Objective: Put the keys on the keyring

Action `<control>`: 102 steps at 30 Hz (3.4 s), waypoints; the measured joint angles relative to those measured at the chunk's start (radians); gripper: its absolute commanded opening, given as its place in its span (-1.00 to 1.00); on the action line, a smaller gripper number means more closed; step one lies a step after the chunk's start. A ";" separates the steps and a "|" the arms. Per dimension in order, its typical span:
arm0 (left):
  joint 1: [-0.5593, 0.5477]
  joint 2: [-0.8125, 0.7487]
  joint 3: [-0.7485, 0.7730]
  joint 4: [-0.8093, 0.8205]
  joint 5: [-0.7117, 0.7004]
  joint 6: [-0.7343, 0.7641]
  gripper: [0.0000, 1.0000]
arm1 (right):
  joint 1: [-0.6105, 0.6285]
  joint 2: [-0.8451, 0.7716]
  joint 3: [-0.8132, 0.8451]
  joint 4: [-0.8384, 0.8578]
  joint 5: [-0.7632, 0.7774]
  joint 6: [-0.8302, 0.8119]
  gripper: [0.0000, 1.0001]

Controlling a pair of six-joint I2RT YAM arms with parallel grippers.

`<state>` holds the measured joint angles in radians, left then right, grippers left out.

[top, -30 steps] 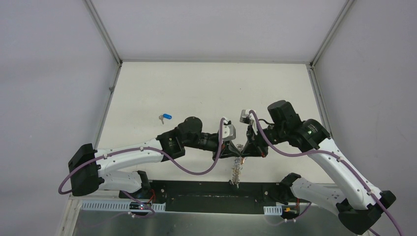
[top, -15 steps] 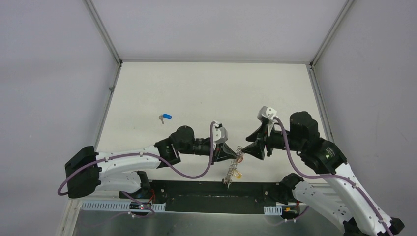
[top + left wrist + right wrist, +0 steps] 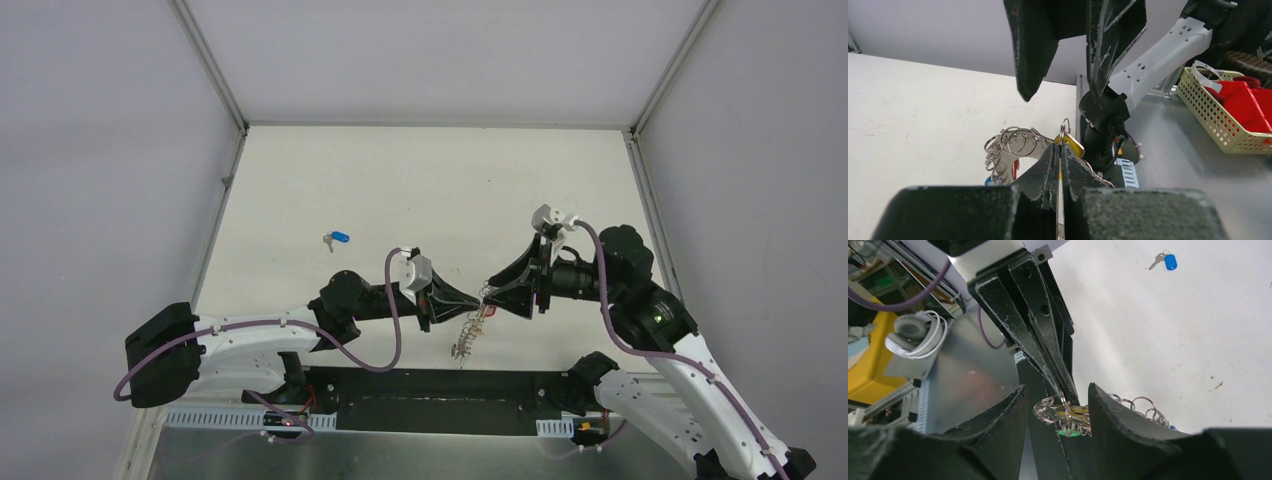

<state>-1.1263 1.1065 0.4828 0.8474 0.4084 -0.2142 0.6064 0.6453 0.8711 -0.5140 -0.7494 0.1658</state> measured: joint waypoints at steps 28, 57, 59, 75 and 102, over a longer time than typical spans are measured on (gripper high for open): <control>0.000 -0.045 -0.040 0.108 -0.042 -0.014 -1.00 | -0.029 0.031 0.000 -0.045 -0.097 0.105 -0.36; 0.000 -0.045 -0.040 0.087 -0.042 -0.014 -1.00 | -0.029 0.037 0.002 -0.096 -0.096 0.023 -1.00; 0.000 -0.045 -0.040 0.085 -0.042 -0.014 -1.00 | -0.029 0.042 0.000 -0.098 -0.097 0.021 -1.00; 0.000 -0.045 -0.040 0.057 -0.041 -0.013 -1.00 | -0.033 0.095 -0.037 -0.111 -0.129 0.009 -1.00; 0.000 -0.045 -0.040 0.060 -0.036 -0.013 -1.00 | -0.035 0.120 -0.084 -0.009 -0.163 0.046 -0.26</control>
<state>-1.1259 1.0618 0.4423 0.9070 0.3721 -0.2272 0.5709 0.7654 0.7868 -0.5232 -0.9127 0.2119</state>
